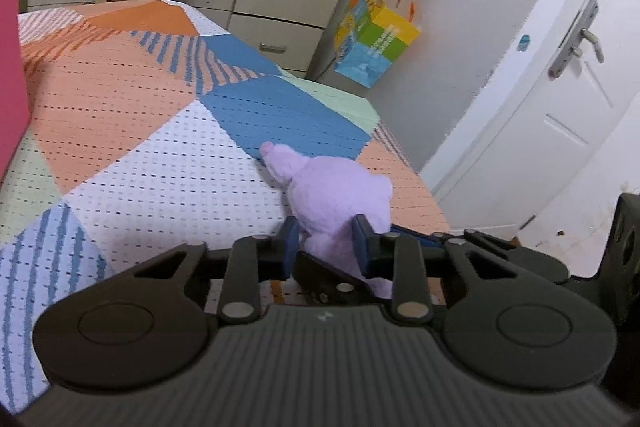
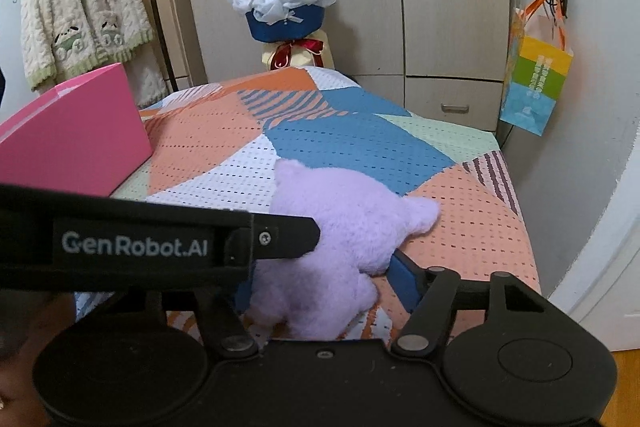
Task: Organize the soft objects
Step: 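Close both tools on the lilac plush bear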
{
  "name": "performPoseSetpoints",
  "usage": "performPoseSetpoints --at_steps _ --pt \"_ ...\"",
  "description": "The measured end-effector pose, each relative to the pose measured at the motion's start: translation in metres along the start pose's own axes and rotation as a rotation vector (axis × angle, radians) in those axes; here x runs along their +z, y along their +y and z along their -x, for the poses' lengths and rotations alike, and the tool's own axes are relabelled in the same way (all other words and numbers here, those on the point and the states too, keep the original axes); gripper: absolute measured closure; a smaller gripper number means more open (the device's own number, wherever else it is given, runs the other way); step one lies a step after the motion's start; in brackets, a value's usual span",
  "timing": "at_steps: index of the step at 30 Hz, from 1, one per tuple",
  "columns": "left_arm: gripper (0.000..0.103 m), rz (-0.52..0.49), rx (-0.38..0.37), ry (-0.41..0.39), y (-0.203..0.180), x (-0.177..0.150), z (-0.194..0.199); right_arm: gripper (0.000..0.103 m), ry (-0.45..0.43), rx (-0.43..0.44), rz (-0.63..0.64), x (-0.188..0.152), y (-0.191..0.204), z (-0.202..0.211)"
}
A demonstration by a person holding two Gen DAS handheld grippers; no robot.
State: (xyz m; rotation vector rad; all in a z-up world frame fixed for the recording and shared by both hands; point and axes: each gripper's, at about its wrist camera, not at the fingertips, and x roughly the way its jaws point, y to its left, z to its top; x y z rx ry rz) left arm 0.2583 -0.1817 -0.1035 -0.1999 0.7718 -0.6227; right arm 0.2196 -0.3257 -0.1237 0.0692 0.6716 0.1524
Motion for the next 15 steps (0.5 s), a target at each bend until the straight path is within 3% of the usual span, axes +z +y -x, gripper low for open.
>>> performPoseSetpoints --at_steps 7,15 --pt "0.081 -0.065 0.012 -0.033 -0.011 -0.007 0.009 0.040 -0.021 -0.031 -0.005 -0.003 0.007 0.006" --pt "0.081 -0.083 -0.029 0.020 -0.015 -0.016 0.027 0.041 -0.024 -0.078 0.007 -0.013 0.021 0.021"
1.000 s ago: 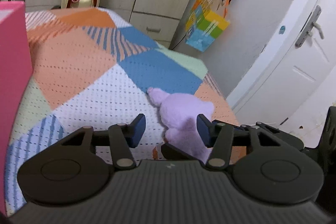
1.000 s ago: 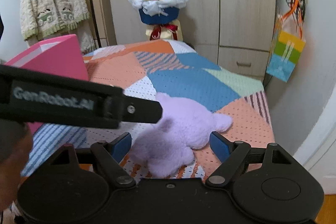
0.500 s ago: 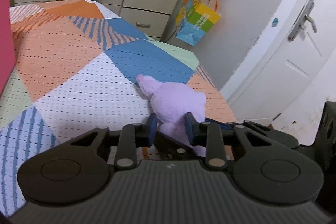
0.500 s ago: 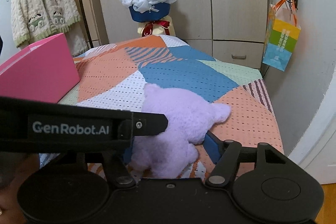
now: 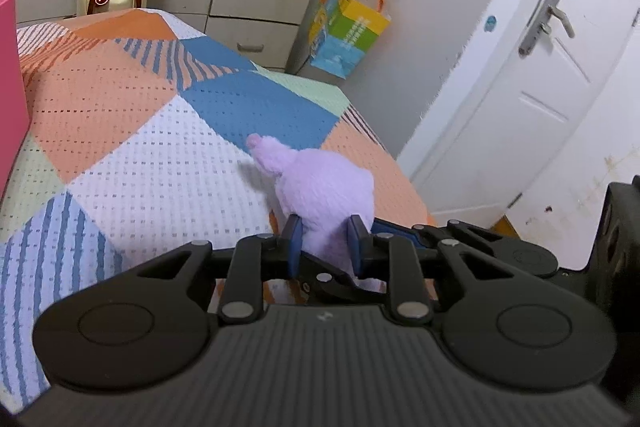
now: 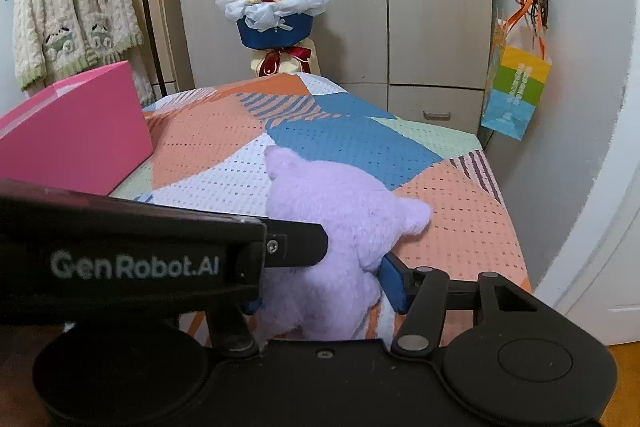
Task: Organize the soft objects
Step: 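Close both tools on the lilac plush bear, then lift the plush bear with both tools and carry it over the box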
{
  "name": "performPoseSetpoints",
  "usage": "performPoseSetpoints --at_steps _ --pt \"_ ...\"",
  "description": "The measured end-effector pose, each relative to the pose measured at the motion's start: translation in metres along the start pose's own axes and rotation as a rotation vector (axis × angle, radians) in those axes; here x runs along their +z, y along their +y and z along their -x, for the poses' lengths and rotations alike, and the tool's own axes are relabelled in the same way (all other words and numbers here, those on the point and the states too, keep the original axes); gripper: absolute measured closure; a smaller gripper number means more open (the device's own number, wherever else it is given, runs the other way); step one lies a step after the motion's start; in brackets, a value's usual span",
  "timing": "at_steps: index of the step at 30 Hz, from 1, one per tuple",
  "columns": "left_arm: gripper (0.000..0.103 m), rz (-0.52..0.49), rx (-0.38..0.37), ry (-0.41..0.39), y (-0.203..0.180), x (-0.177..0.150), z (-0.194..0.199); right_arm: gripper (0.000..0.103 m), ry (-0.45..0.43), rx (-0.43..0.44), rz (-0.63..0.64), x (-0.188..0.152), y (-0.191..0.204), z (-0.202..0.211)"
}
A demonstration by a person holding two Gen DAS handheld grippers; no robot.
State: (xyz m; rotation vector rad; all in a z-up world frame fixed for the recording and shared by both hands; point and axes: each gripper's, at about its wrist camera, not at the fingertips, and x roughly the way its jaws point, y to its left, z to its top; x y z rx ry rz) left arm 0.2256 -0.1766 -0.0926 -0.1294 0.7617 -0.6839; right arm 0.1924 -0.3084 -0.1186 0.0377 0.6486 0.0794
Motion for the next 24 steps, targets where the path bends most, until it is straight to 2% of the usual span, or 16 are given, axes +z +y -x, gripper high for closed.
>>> performPoseSetpoints --at_steps 9,24 --pt "0.078 -0.002 0.013 0.046 -0.001 -0.014 0.025 0.041 0.015 0.023 -0.031 -0.014 0.014 0.020" --pt "0.078 -0.051 0.035 0.037 -0.009 -0.043 0.095 0.041 -0.020 0.054 -0.007 -0.034 0.057 0.073"
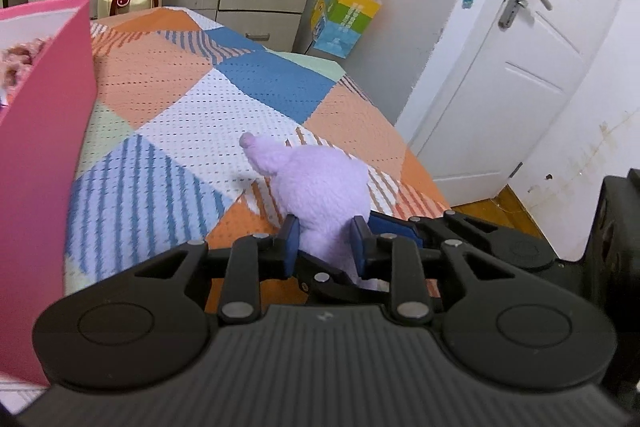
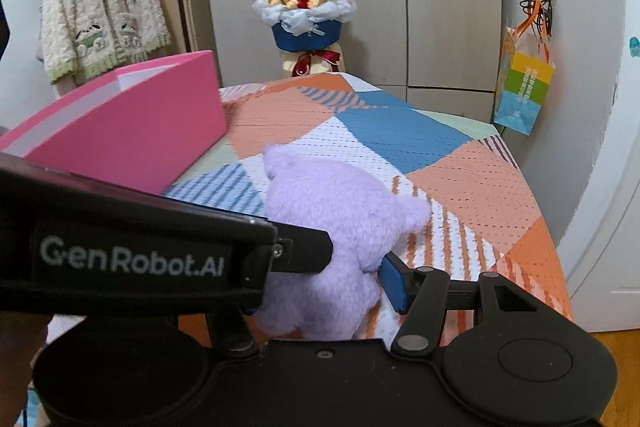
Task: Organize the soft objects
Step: 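Lift the plush bear with both tools and carry it over the box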
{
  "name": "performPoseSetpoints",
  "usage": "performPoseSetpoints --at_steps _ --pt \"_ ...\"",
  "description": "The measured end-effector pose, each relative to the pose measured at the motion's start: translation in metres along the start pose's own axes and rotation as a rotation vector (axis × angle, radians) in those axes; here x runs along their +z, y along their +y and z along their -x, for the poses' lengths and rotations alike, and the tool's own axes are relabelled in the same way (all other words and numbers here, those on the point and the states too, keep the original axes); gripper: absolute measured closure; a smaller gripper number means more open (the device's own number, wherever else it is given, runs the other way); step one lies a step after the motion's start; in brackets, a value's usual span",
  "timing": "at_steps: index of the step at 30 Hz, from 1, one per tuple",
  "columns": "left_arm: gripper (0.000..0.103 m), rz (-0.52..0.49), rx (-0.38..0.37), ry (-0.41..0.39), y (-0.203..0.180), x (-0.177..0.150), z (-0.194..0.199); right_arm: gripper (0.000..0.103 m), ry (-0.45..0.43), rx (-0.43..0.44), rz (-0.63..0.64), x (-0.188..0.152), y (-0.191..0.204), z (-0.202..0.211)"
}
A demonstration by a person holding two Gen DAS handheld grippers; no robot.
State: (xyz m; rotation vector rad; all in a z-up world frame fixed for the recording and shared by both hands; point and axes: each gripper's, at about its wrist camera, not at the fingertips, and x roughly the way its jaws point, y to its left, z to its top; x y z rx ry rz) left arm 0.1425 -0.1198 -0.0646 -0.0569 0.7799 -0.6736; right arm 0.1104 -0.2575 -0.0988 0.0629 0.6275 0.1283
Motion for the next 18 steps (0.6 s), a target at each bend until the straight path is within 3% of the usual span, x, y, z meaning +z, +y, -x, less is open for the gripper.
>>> performPoseSetpoints --at_steps 13,18 --pt "0.078 -0.136 0.034 -0.040 -0.008 -0.032 0.076 0.041 -0.069 0.102 0.054 -0.016 0.043 0.052" --pt "0.077 -0.134 0.029 -0.044 -0.007 -0.037 0.104 0.041 -0.057 0.119 0.066 -0.012 0.060 0.072"
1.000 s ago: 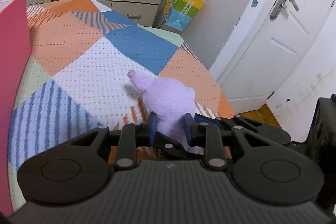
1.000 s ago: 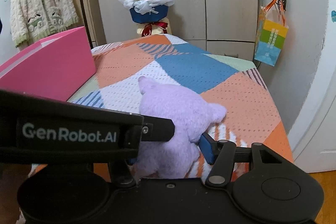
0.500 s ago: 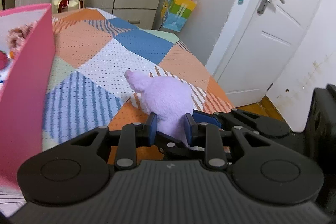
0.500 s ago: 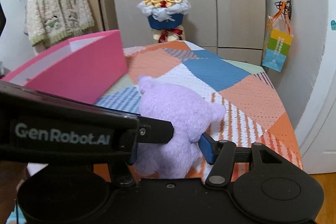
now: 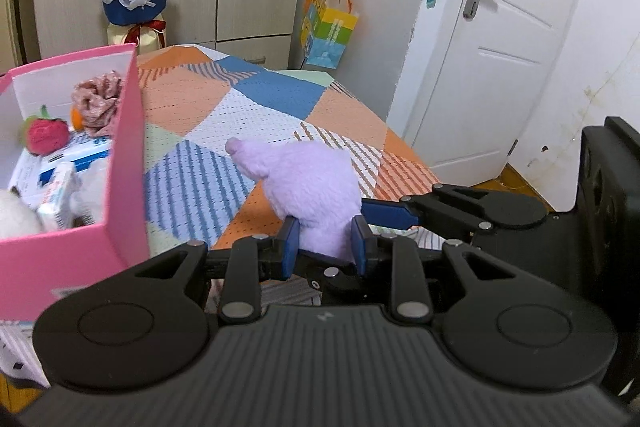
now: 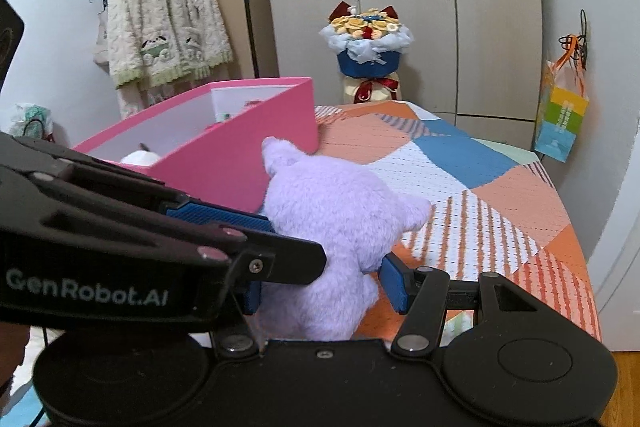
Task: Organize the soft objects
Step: 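Lift the plush bear with both tools and carry it over the box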
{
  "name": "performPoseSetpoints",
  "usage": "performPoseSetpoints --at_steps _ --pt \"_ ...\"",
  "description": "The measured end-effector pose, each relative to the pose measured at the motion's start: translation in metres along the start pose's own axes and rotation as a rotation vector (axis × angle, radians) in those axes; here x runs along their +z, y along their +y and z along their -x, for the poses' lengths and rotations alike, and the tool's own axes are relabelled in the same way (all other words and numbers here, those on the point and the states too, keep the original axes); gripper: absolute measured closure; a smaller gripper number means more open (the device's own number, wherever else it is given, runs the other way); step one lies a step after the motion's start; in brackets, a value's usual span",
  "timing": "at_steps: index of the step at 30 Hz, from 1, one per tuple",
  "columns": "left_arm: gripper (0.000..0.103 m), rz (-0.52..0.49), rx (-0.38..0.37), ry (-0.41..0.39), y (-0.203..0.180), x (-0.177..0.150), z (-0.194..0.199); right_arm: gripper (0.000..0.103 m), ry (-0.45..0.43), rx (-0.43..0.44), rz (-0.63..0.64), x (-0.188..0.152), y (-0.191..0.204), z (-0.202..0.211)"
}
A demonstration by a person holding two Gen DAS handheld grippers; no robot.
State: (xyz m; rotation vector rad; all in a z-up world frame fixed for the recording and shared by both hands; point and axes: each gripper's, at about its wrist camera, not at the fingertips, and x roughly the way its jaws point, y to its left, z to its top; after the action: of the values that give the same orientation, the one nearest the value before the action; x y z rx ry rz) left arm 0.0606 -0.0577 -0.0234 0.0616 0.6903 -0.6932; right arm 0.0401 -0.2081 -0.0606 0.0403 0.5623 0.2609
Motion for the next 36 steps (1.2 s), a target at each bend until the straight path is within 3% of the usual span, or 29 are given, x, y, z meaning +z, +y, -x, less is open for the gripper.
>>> performPoseSetpoints --at_steps 8,16,24,36 --pt "0.077 -0.009 0.034 -0.052 0.009 -0.002 0.056 0.041 -0.043 0.079 0.050 0.014 0.036 0.025" --pt "0.076 0.002 0.074 -0.157 0.039 0.009 0.101 0.040 -0.100 0.170 0.125 0.055 0.071 0.026" --pt "0.076 0.028 0.094 -0.201 0.075 0.027 0.109 0.040 -0.119 0.213 0.164 0.088 0.089 0.000" --pt "0.076 0.186 0.113 -0.240 0.141 0.057 0.085 0.038 -0.043 0.299 0.238 0.142 0.093 -0.065"
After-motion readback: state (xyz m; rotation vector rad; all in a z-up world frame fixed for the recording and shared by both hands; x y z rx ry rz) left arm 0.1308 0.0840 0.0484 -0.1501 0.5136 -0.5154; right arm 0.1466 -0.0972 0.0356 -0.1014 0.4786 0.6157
